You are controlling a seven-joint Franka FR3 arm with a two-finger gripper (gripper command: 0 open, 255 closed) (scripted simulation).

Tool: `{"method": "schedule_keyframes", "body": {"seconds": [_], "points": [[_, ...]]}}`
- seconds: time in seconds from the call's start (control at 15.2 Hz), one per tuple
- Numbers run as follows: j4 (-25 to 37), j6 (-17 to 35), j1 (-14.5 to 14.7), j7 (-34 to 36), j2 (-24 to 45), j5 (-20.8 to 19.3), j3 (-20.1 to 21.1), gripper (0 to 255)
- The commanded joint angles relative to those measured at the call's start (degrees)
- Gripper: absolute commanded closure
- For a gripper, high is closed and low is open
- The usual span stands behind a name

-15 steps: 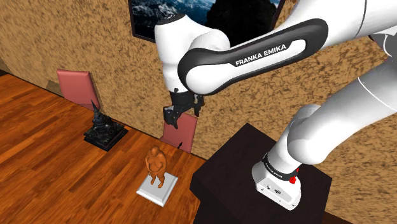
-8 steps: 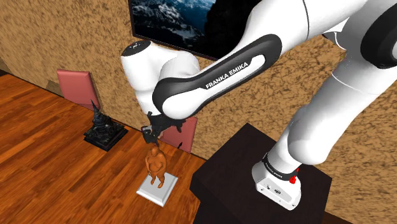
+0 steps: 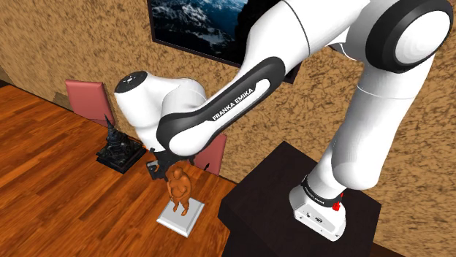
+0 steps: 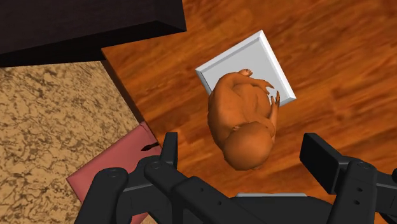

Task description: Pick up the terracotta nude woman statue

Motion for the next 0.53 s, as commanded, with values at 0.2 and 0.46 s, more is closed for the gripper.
{"method": "schedule_keyframes", "body": {"seconds": [0.2, 0.46], "points": [[-0.57, 2.83, 0.61, 1.52, 2.85, -2.00, -0.65, 0], [-0.68, 2.98, 0.61, 1.55, 2.91, -2.06, -0.68, 255]]}}
